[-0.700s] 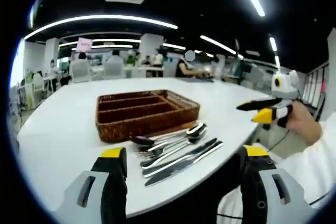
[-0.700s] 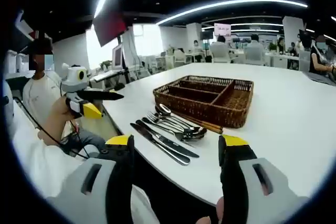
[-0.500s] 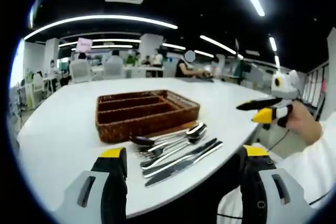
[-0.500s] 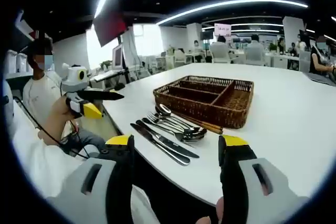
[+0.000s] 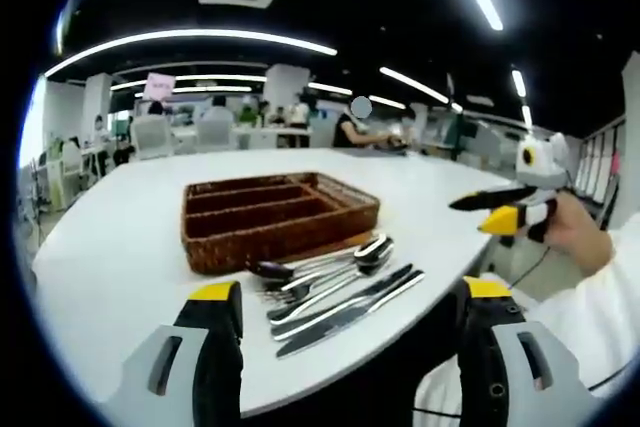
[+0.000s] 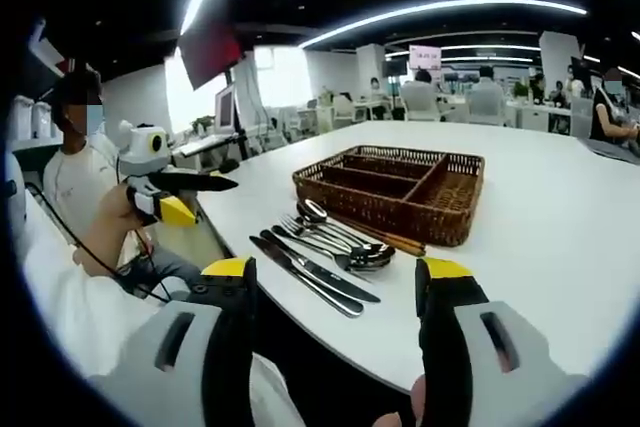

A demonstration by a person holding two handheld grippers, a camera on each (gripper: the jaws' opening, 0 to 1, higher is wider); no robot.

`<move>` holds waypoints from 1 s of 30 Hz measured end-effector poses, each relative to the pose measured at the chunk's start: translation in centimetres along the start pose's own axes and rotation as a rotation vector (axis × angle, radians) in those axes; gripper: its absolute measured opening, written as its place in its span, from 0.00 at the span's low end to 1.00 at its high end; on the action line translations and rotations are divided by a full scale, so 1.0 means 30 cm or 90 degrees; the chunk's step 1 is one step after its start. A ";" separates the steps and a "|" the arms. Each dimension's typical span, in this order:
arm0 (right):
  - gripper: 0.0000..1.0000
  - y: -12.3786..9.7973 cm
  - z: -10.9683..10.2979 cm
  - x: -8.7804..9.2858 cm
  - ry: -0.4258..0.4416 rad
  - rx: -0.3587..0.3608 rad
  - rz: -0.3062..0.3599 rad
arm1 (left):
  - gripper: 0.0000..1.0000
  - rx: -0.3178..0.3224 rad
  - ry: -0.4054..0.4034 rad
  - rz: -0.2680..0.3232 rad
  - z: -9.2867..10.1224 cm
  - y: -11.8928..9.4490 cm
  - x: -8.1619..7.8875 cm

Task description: Arrange the knives, forks, and spoons in their matching storage slots by inserting each utensil handle-first until every utensil is classified and aligned in the correct compartment

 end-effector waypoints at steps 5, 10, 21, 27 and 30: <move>0.66 -0.002 0.003 0.001 -0.001 0.000 0.000 | 0.88 0.004 0.000 -0.001 0.004 0.005 0.003; 0.65 -0.001 0.004 0.007 0.000 0.001 -0.003 | 0.88 0.004 -0.003 -0.004 0.004 0.009 0.011; 0.65 0.000 0.007 0.010 0.000 0.000 -0.005 | 0.88 0.004 -0.006 -0.007 0.001 0.014 0.019; 0.65 -0.001 0.007 0.013 -0.001 0.000 -0.006 | 0.88 0.005 -0.007 -0.006 0.003 0.014 0.019; 0.65 0.000 0.006 0.012 -0.001 -0.001 -0.006 | 0.88 0.005 -0.006 -0.007 0.003 0.015 0.020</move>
Point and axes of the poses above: the point that each gripper's makers call its tool centre point, and the gripper's own axes: y roughly forward along the fingers, z roughly to its right, x roughly out of its underside, the point moved 7 cm from there along -y, roughly backward along the fingers, and after that the axes turned 1 degree about -y, right-handed, at the moved point
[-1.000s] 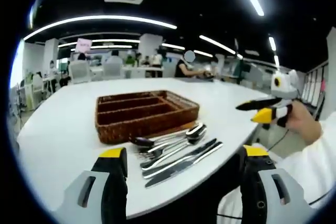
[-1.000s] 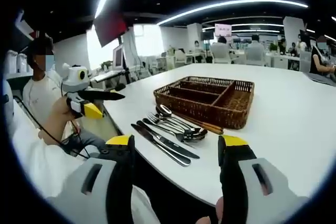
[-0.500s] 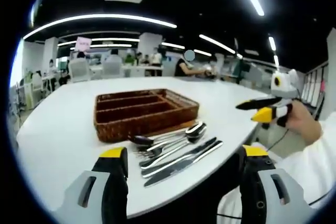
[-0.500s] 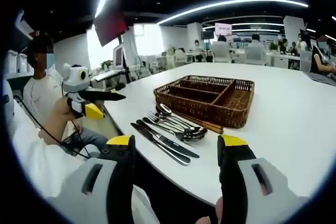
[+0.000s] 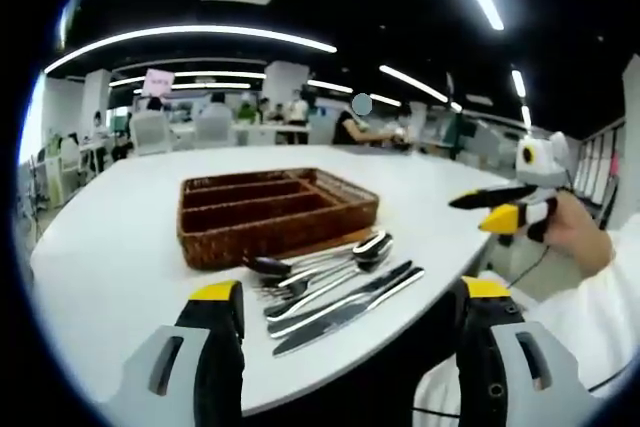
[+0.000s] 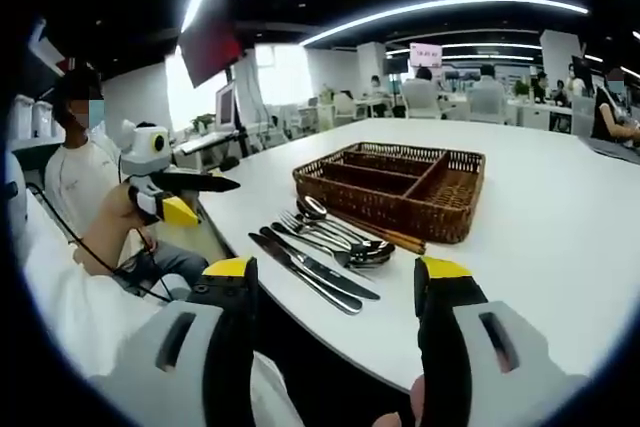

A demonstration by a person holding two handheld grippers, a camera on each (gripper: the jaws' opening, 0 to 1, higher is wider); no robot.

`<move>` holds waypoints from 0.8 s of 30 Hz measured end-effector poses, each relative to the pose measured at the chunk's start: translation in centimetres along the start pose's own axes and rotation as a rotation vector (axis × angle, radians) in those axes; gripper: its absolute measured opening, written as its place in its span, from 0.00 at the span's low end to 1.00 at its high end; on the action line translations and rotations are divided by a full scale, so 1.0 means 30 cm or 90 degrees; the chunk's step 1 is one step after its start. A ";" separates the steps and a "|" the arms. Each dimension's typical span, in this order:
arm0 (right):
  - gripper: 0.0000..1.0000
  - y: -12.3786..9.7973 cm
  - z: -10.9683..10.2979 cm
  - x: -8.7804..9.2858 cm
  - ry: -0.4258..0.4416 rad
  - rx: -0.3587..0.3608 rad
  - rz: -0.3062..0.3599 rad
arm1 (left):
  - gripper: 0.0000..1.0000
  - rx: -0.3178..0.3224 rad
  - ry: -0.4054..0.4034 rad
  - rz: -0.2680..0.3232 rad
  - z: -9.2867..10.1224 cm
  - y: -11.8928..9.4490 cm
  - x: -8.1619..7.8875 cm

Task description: Arrange the knives, forks, and spoons in their matching storage slots by inserting each utensil handle-first until every utensil is classified and aligned in the correct compartment

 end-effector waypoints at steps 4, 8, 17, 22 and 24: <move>0.65 0.001 0.000 -0.001 0.003 0.001 0.002 | 0.88 0.000 0.000 0.000 0.001 0.000 -0.001; 0.65 0.001 -0.001 -0.004 0.001 0.001 0.002 | 0.88 -0.001 0.000 0.000 0.001 -0.002 -0.003; 0.65 0.002 0.000 -0.007 0.000 0.002 0.002 | 0.88 0.000 0.001 0.002 -0.002 0.000 -0.009; 0.65 0.004 0.001 -0.007 -0.001 0.001 0.001 | 0.87 0.000 0.001 0.002 -0.004 0.000 -0.010; 0.65 0.006 0.002 -0.005 -0.002 0.001 0.000 | 0.87 0.000 0.001 0.002 -0.006 0.001 -0.010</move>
Point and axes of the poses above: the point that each gripper's makers call its tool centre point, and the gripper's own axes: y roughly forward along the fingers, z roughly to its right, x roughly out of its underside, the point moved 7 cm from there along -y, roughly backward along the fingers, and after that the axes turned 1 degree about -y, right-handed, at the moved point
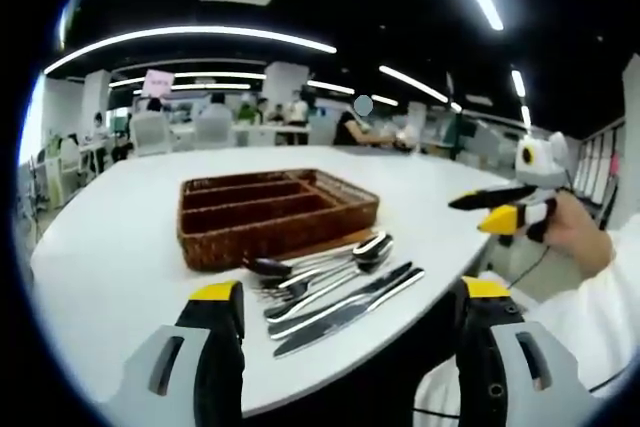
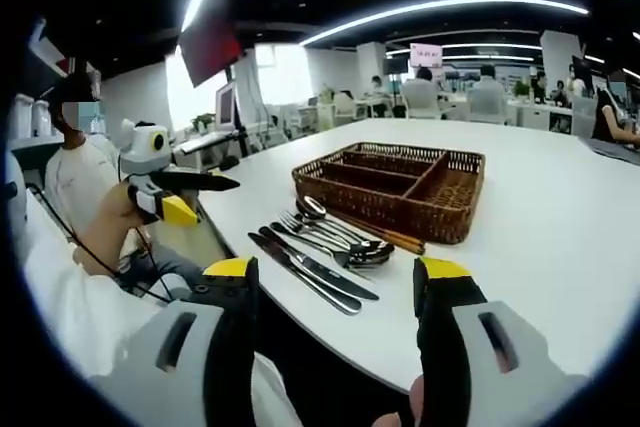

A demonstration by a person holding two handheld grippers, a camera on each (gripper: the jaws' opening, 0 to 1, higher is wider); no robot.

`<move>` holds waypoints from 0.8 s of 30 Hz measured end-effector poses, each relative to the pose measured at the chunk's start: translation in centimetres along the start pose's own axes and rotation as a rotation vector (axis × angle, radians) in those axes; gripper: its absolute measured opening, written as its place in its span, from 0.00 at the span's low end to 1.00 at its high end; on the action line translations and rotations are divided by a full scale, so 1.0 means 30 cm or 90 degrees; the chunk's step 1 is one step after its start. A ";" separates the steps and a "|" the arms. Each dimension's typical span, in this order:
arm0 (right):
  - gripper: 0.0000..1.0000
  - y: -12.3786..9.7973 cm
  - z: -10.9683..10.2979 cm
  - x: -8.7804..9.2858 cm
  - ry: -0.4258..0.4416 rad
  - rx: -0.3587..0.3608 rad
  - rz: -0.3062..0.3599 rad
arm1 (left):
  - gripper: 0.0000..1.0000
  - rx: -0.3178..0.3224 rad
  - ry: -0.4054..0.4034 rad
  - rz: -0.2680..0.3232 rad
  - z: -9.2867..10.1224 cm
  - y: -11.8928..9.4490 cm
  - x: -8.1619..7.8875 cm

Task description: Arrange the knives, forks, and spoons in their matching storage slots by inserting each utensil handle-first until every utensil is classified and aligned in the correct compartment

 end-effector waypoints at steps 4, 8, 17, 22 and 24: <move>0.64 0.007 -0.001 0.002 0.000 -0.003 -0.002 | 0.87 0.000 -0.001 -0.001 -0.006 0.001 0.004; 0.64 0.013 0.000 0.005 0.000 -0.005 -0.007 | 0.87 0.000 -0.002 0.001 -0.011 0.002 0.002; 0.62 0.031 0.011 0.005 -0.002 -0.006 -0.008 | 0.87 0.005 -0.006 0.001 -0.014 0.011 0.008; 0.61 0.042 0.019 0.008 -0.003 -0.007 -0.012 | 0.87 0.005 -0.007 0.002 -0.018 0.014 0.003; 0.61 0.046 0.024 0.008 -0.003 -0.008 -0.012 | 0.87 0.006 -0.008 0.003 -0.018 0.016 0.002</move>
Point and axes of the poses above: the point that each gripper's makers call its tool centre point, and the gripper's own axes: y roughly forward along the fingers, z roughly to its right, x roughly out of its underside, the point moved 7 cm from there along -y, roughly backward along the fingers, and after that the axes turned 1 degree about -y, right-handed, at the moved point
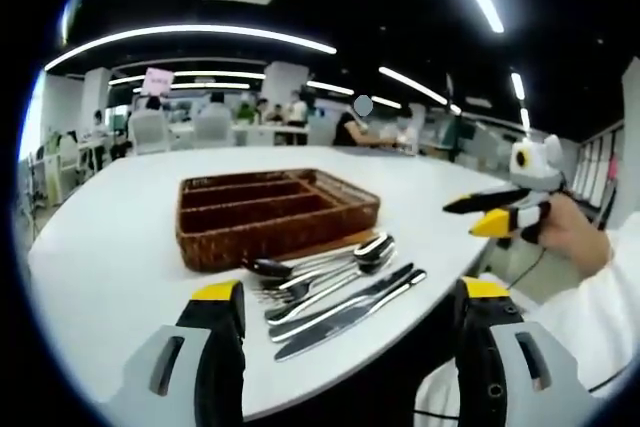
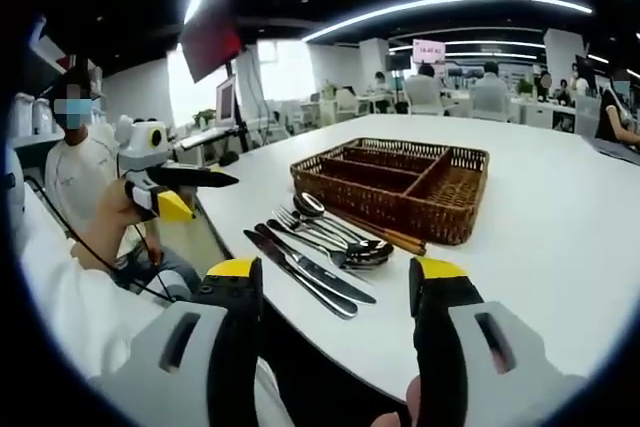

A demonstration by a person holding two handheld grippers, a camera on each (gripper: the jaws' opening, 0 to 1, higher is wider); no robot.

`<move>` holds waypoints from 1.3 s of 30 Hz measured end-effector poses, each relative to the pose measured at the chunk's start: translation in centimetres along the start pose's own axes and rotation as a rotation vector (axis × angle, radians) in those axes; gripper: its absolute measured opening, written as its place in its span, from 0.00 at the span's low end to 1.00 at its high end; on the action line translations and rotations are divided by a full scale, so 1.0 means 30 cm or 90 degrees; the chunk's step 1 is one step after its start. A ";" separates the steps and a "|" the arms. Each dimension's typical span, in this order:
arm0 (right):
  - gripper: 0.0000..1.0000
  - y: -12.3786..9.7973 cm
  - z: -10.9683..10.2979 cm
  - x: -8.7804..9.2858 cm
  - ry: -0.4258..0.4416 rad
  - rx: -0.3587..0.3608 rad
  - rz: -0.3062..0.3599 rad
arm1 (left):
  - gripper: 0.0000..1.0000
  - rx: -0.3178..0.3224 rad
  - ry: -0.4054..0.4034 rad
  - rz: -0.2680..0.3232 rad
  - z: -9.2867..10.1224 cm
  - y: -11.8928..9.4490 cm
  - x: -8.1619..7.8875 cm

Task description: Arrange the knives, forks, and spoons in their matching storage slots by inserting each utensil handle-first until every utensil is classified and aligned in the correct compartment

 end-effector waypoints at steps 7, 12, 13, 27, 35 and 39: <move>0.57 0.009 0.011 0.000 -0.002 -0.007 0.001 | 0.87 0.005 -0.002 -0.003 0.002 0.012 0.011; 0.56 0.023 0.022 0.006 -0.003 -0.011 -0.001 | 0.87 0.010 -0.005 -0.003 0.004 0.018 0.019; 0.55 0.025 0.022 0.007 -0.003 -0.011 -0.001 | 0.87 0.010 -0.006 -0.002 0.004 0.019 0.019; 0.49 0.109 0.031 -0.006 -0.035 -0.055 -0.016 | 0.85 0.018 -0.022 0.004 -0.016 0.030 0.033; 0.48 0.162 0.028 -0.020 -0.052 -0.087 -0.012 | 0.85 0.020 -0.025 -0.002 -0.027 0.050 0.037; 0.46 0.192 0.028 -0.032 -0.057 -0.108 -0.001 | 0.85 0.021 -0.026 -0.003 -0.031 0.060 0.032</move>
Point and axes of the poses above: the point that each gripper's makers call its tool centre point, and the gripper's own axes: y roughly forward along the fingers, z roughly to its right, x roughly out of its underside, the point moved 7 cm from there along -y, roughly backward along the fingers, and after that the axes turned 1 degree about -y, right-handed, at the moved point
